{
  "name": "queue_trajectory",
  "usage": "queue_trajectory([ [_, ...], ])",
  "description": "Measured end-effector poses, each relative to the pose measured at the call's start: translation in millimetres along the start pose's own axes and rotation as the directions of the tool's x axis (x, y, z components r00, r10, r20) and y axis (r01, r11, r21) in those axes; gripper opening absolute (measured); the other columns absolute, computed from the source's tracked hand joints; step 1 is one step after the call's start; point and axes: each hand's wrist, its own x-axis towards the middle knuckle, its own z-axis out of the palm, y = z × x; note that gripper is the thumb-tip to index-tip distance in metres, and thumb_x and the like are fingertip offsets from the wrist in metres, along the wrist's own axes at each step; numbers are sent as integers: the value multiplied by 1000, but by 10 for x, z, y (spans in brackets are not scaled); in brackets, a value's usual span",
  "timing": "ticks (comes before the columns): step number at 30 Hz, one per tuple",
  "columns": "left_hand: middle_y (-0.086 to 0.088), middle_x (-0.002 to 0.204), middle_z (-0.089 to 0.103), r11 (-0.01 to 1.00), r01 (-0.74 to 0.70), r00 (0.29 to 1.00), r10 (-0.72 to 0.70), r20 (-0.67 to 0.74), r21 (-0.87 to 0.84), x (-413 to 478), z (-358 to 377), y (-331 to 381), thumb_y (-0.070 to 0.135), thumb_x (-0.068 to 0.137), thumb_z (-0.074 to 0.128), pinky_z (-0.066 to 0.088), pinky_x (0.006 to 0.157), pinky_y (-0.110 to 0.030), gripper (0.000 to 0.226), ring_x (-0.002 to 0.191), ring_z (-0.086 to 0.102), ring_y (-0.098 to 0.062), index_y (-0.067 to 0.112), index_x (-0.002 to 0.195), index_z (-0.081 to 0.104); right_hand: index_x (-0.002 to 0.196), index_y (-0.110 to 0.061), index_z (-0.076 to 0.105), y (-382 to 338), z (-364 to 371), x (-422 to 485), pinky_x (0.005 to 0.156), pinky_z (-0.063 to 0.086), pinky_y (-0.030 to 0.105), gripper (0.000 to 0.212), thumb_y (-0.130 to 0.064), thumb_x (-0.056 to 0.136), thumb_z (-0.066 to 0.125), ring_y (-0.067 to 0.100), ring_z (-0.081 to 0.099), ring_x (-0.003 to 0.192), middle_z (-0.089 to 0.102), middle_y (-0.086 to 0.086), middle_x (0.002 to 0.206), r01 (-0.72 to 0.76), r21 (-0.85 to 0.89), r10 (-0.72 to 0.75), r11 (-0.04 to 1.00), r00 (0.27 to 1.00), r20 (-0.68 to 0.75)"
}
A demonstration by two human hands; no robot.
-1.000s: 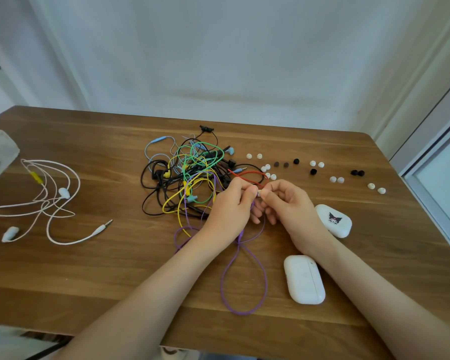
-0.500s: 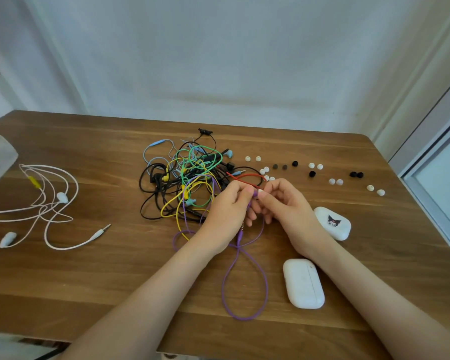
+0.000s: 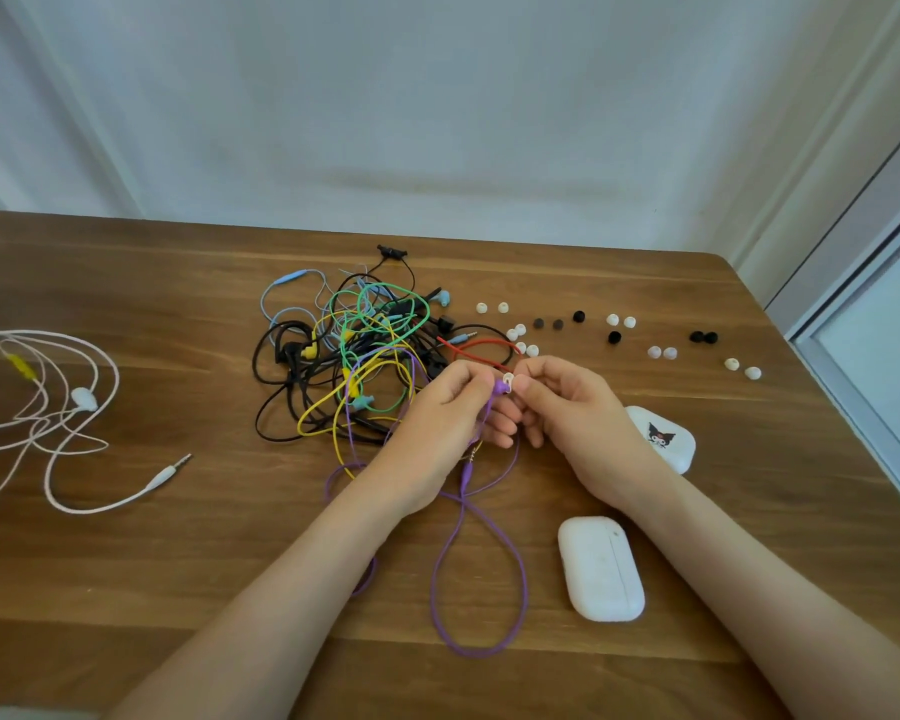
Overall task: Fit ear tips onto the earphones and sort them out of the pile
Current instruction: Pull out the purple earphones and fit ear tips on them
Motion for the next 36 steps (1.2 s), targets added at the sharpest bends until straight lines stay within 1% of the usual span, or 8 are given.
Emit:
queue_trajectory([
  [3, -8, 64, 61, 996, 27, 1000, -27, 9, -82, 8, 10, 22, 2, 98, 41, 50, 52, -22, 20, 56, 58, -14, 6, 87, 58, 84, -14, 64, -7, -18, 9, 52, 41, 23, 18, -10, 97, 51, 13, 47, 59, 56, 1, 66, -14, 16, 14, 1000, 1000, 17],
  [7, -7, 67, 64, 996, 2, 999, 2, 45, -93, 10, -11, -7, 4, 99, 43, 52, 55, -21, 17, 57, 61, -11, 4, 91, 58, 86, -9, 63, -18, -47, 17, 52, 39, 23, 17, -8, 97, 50, 15, 45, 61, 53, 6, 70, -55, 87, 49, 995, 996, 70],
  [11, -3, 65, 65, 995, -15, 999, 20, 49, -101, 21, -26, -21, 6, 100, 43, 52, 56, -20, 16, 58, 61, -10, 2, 92, 57, 88, -7, 63, -20, -73, 29, 52, 39, 23, 15, -9, 96, 51, 14, 45, 62, 52, 8, 73, -77, 119, 65, 990, 992, 105],
  [17, -2, 65, 66, 997, -49, 998, 50, 26, -68, 24, -14, -26, 5, 100, 43, 52, 56, -20, 16, 57, 60, -10, 5, 90, 56, 85, -9, 62, -13, -63, 34, 52, 40, 22, 16, -9, 96, 51, 14, 46, 61, 55, 5, 70, -73, 115, 63, 991, 994, 88],
  [21, -3, 66, 66, 997, -49, 998, 52, 42, -59, 14, -15, -33, 6, 99, 45, 52, 57, -20, 13, 59, 61, -10, 3, 93, 56, 86, -10, 62, 1, -53, 35, 52, 42, 23, 15, -8, 96, 52, 15, 48, 60, 56, 5, 68, -47, 117, 39, 992, 996, 75],
  [27, -5, 67, 65, 997, -30, 998, 34, 54, -67, 14, -21, -32, 7, 99, 45, 51, 56, -19, 13, 58, 61, -8, -1, 96, 55, 85, -12, 62, 3, -33, 28, 52, 44, 22, 17, -9, 97, 50, 11, 49, 56, 58, -1, 63, -17, 22, 16, 1000, 998, 60],
  [31, -4, 67, 66, 997, -25, 997, 30, 70, -72, 1, -16, -29, 7, 99, 45, 51, 56, -18, 14, 58, 62, -9, 1, 92, 55, 84, -9, 61, 0, -41, 20, 50, 41, 22, 19, -6, 98, 48, 11, 47, 56, 55, 1, 63, -25, 70, 20, 997, 997, 73],
  [36, -5, 66, 66, 997, -30, 998, 35, 59, -73, -17, -5, -19, 6, 99, 45, 52, 55, -19, 14, 57, 62, -9, 1, 90, 55, 84, -7, 60, -21, -57, 20, 50, 40, 20, 20, -6, 98, 46, 11, 46, 57, 55, 2, 64, -45, 103, 32, 994, 992, 125],
])
